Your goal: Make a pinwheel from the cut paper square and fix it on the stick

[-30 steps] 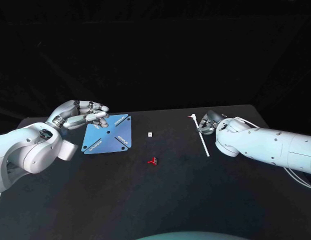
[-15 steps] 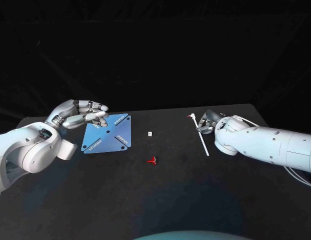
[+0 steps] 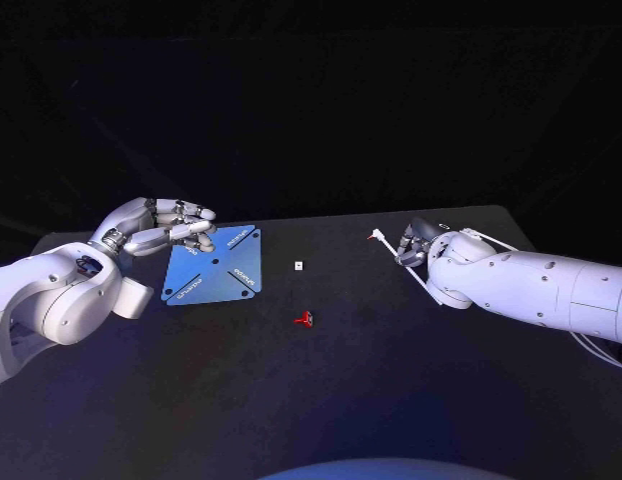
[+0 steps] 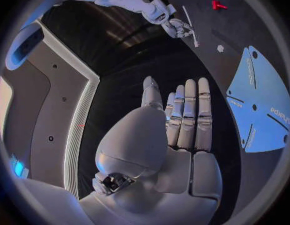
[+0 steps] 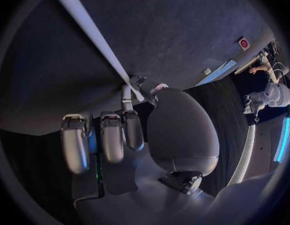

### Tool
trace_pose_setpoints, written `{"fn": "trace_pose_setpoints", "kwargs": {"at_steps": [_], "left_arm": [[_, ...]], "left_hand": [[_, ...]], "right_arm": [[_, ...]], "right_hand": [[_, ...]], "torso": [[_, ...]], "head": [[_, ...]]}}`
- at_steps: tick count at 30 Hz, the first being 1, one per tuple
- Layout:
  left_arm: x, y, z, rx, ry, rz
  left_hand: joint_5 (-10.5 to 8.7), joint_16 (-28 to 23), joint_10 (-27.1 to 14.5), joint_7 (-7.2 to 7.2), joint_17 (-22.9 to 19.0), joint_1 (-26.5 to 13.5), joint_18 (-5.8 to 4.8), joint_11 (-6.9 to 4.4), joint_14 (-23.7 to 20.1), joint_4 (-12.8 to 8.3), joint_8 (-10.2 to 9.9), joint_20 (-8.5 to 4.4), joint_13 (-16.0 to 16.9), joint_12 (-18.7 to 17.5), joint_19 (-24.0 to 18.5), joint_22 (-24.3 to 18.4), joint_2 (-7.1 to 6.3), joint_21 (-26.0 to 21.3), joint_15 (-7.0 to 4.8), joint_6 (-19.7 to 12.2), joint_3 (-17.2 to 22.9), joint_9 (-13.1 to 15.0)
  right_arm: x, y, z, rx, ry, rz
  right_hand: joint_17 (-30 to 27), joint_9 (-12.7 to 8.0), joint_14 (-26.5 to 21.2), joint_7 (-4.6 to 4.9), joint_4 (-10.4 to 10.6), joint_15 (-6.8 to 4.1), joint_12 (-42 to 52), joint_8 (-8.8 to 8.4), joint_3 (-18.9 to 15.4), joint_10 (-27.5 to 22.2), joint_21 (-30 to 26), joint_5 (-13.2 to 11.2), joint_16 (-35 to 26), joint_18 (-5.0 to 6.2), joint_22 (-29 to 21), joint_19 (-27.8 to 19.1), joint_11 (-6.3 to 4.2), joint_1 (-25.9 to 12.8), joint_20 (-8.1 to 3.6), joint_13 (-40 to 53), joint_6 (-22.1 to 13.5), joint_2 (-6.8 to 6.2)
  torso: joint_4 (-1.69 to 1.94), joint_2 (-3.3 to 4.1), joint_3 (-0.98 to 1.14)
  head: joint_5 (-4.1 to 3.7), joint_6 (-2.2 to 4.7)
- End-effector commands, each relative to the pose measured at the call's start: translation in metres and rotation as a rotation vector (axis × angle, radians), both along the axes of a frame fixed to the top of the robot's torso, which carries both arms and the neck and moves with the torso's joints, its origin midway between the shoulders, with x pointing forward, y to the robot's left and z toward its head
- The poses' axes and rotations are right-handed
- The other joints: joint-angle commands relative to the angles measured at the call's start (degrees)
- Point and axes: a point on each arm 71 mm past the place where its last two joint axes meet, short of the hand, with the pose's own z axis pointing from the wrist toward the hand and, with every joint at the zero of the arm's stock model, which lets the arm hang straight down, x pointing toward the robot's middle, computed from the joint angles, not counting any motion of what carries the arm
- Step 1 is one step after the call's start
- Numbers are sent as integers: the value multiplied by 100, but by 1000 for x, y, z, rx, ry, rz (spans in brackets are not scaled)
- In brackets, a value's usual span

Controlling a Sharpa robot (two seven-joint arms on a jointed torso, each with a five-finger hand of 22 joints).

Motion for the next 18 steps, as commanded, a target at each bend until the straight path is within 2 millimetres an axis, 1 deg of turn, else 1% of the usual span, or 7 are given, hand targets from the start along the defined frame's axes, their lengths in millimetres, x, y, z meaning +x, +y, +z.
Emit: {"fn": "trace_pose_setpoints", "kwargs": {"at_steps": [1,6,12,18], "left_arm": [[-1,-2,1,-13,6,-13],[-1,-2,1,-13,7,-12],[-1,-2,1,-13,9,-12],[-1,-1,1,-12,10,-10]], "left_hand": [[20,-34,59,28,2,-27,13,0,46,-29,-25,-12,-5,-21,45,-5,11,-29,-7,37,-121,-10],[20,-34,59,28,2,-27,13,0,46,-29,-25,-12,-5,-21,45,-5,11,-29,-7,37,-121,-10],[20,-34,59,28,2,-27,13,0,46,-29,-25,-12,-5,-21,45,-5,11,-29,-7,37,-121,-10],[20,-34,59,28,2,-27,13,0,46,-29,-25,-12,-5,-21,45,-5,11,-29,-7,37,-121,-10]], "right_arm": [[-4,-1,-6,-27,17,-23],[-4,1,-6,-4,12,-37],[-5,1,-6,18,18,-48],[-9,0,-5,40,17,-54]], "right_hand": [[1510,58,607,-63,-24,-52,44,52,12,230,25,6,23,-82,1509,589,-43,-57,-51,1003,116,69],[1510,106,607,-94,-12,-76,91,86,39,279,25,-82,23,-82,1509,589,-70,-188,-75,1061,143,71],[1510,131,607,-105,22,-89,114,97,62,304,25,-124,23,-82,1509,589,-82,-299,-89,1093,160,79],[1510,148,607,-108,85,-96,97,95,82,299,25,-161,23,-82,1509,589,-87,-445,-99,1085,168,85]], "torso": [[5,1,1],[2,3,1],[0,1,-1],[1,0,3]], "head": [[4,-4],[7,-8],[8,-7],[4,-10]]}}
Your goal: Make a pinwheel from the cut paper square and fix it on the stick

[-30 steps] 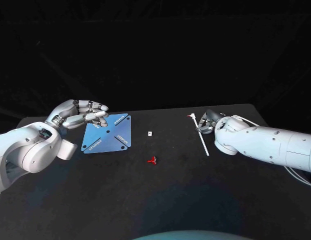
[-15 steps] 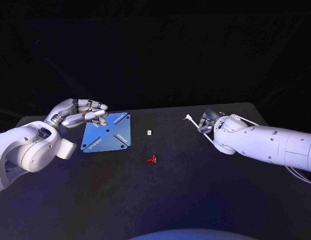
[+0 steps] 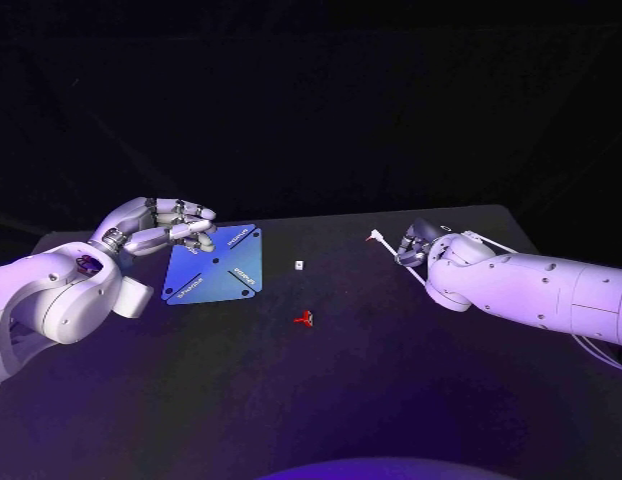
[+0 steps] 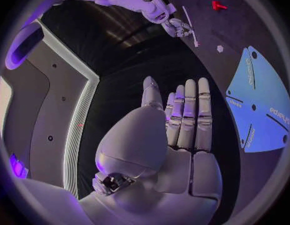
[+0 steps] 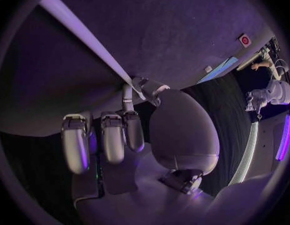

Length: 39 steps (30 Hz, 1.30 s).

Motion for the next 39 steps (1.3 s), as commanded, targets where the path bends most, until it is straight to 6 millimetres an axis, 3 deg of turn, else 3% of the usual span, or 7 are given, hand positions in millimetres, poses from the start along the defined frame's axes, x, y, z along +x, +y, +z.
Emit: {"fn": "trace_pose_setpoints", "kwargs": {"at_steps": [1,13,19,24,39], "left_arm": [[0,-2,1,-12,4,-11],[0,-1,1,-10,4,-7],[0,-1,1,-10,5,-8],[0,-1,1,-10,6,-8],[0,-2,1,-14,10,-5]], "left_hand": [[20,-34,59,29,2,-27,13,0,46,-29,-25,-12,-6,-21,45,-5,11,-29,-7,37,-121,-5],[22,-42,69,27,2,-23,12,-2,52,-34,-30,-14,-8,-34,54,-9,19,-36,-8,43,-121,-12],[22,-42,69,27,2,-23,12,-2,52,-34,-30,-14,-8,-34,54,-9,19,-36,-8,43,-121,-12],[26,-47,71,27,2,-20,11,-2,55,-39,-34,-15,-9,-42,58,-11,17,-41,-8,45,-123,-16],[26,-47,71,27,2,-20,11,-2,55,-39,-34,-15,-9,-42,58,-11,17,-41,-8,45,-123,-16]], "right_arm": [[-6,-1,-3,20,28,-15],[-25,2,16,70,59,28],[-35,5,19,85,84,50],[-47,9,15,96,117,72],[-97,15,-12,104,169,126]], "right_hand": [[1510,20,586,-59,34,-35,17,28,-1,282,25,-24,23,-82,1508,609,-37,-94,-39,1085,112,-5],[1510,22,586,-58,50,-35,-2,24,6,270,25,-30,23,-82,1508,609,-37,-125,-40,1070,109,2],[1510,25,586,-56,61,-35,-15,16,17,262,25,-84,23,-82,1508,609,-36,-161,-41,1061,101,9],[1510,28,586,-55,67,-34,-22,13,23,259,25,-112,23,-82,1508,609,-35,-178,-41,1057,100,15],[1510,32,586,-52,85,-31,-42,4,32,247,25,-185,23,-82,1508,609,-31,-226,-40,1044,97,27]], "torso": [[-3,-2,1],[-9,-11,-16],[5,-9,-7],[-1,-3,-16],[2,-1,0]], "head": [[-4,-7],[-42,-39],[-68,-58],[-95,-83],[-169,-142]]}}
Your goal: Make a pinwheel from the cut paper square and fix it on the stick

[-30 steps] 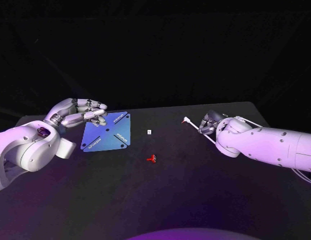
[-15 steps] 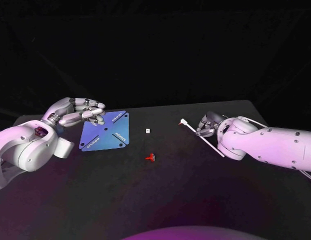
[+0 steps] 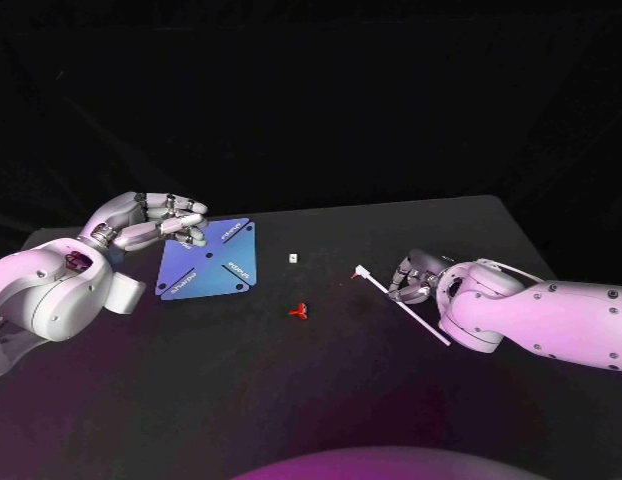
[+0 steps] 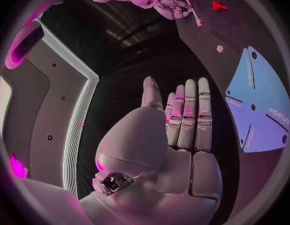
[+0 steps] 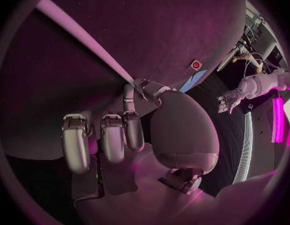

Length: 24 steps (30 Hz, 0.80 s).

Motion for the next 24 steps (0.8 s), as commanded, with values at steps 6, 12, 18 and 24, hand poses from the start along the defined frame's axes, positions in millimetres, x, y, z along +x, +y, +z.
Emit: {"fn": "trace_pose_setpoints", "kwargs": {"at_steps": [6,12,18,24], "left_arm": [[0,-1,1,-13,3,-6],[0,-1,1,-14,5,-8],[0,0,1,-13,7,-7],[0,0,1,-13,8,-7]], "left_hand": [[26,-25,30,27,2,-20,11,-3,42,-39,-34,6,-5,-16,37,-5,17,-18,5,45,-123,-10],[26,-25,30,27,2,-20,11,-3,42,-39,-34,6,-5,-16,37,-5,17,-18,5,45,-123,-10],[26,-25,30,27,2,-20,11,-3,42,-39,-34,6,-5,-16,37,-5,17,-18,5,45,-123,-10],[26,-25,30,27,2,-20,11,-3,42,-39,-34,6,-5,-16,37,-5,17,-18,5,45,-123,-10]], "right_arm": [[-15,-5,-13,-26,13,2],[-15,-11,-15,-42,-7,-12],[-14,-14,-16,-52,-20,-20],[-14,-16,-17,-54,-23,-26]], "right_hand": [[1507,-9,587,22,35,-32,-28,27,17,244,26,-45,23,-82,1508,609,-31,-81,-40,1041,18,-8],[1507,-9,587,25,41,-31,-39,22,17,238,26,-67,23,-82,1508,609,-29,-99,-40,1034,14,-9],[1507,-7,587,30,61,-28,-48,14,11,233,26,-115,23,-82,1508,609,-24,-152,-38,1030,13,-13],[1507,-7,587,43,137,-18,-86,-15,-46,213,26,-298,23,-82,1508,609,-13,-342,-29,1009,15,-83]], "torso": [[-14,5,11],[3,11,18],[-4,17,18],[-4,6,15]], "head": [[-50,-13],[-80,-12],[-80,-17],[-84,-29]]}}
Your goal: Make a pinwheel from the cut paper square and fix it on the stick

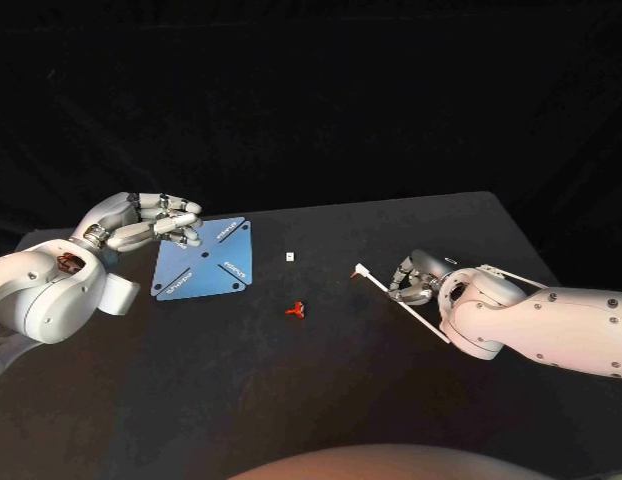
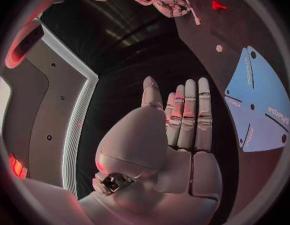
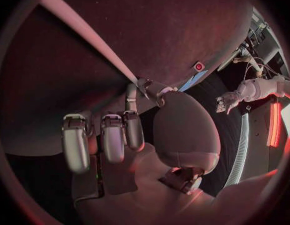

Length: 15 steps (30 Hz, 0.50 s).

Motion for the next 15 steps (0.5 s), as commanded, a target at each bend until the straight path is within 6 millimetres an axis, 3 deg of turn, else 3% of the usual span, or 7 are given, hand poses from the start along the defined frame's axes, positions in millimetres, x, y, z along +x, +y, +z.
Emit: {"fn": "trace_pose_setpoints", "kwargs": {"at_steps": [1,6,8,10,11,15], "left_arm": [[0,-2,1,-11,3,-13],[0,-2,1,-11,3,-13],[0,-2,1,-11,3,-12],[0,-1,1,-11,3,-11],[0,-1,1,-11,3,-10],[0,-1,1,-11,3,-10]], "left_hand": [[26,-25,30,27,2,-20,11,-3,43,-39,-34,6,-6,-16,38,-6,17,-18,4,45,-122,-5],[26,-25,30,27,2,-20,11,-3,43,-39,-34,6,-6,-16,38,-6,17,-18,4,45,-122,-5],[26,-25,30,27,2,-20,11,-3,43,-39,-34,6,-6,-16,38,-6,17,-18,4,45,-122,-5],[26,-25,30,27,2,-20,11,-3,43,-39,-34,6,-6,-16,38,-6,17,-18,4,45,-122,-5],[26,-25,30,27,2,-20,11,-3,43,-39,-34,6,-6,-16,38,-6,17,-18,4,45,-122,-5],[26,-25,30,27,2,-20,11,-3,43,-39,-34,6,-6,-16,38,-6,17,-18,4,45,-122,-5]], "right_arm": [[-5,-7,-10,-37,49,-22],[-4,-9,-11,-38,45,-28],[-4,-8,-10,-36,42,-27],[-5,-6,-10,-31,36,-24],[-5,-5,-9,-28,31,-21],[-6,-4,-8,-22,17,-16]], "right_hand": [[1508,-11,587,41,25,-17,-45,-45,-10,207,26,-52,23,-82,1509,609,-12,-60,-29,999,-1,-9],[1508,-24,587,69,81,-1,-174,-93,-100,121,26,-205,23,-82,1509,609,11,-211,-17,898,-30,-135],[1508,-40,587,97,122,19,-322,-139,-224,19,26,-299,23,-82,1509,609,36,-304,-2,778,-68,-255],[1508,-68,587,133,188,46,-493,-208,-477,-99,26,-389,23,-82,1509,609,68,-335,25,643,-127,-326],[1508,-92,587,156,268,70,-556,-268,-758,-144,26,-441,23,-82,1509,609,92,-283,45,599,-162,-319],[1508,-134,587,198,477,103,-668,-373,-1244,-232,26,-494,23,-82,1509,609,131,-139,81,519,-248,-293]], "torso": [[1,-5,-6],[8,-6,-6],[6,-5,-5],[3,-2,-5],[2,-2,-5],[5,-2,-5]], "head": [[-2,-5],[1,-1],[2,2],[6,8],[9,11],[20,16]]}}
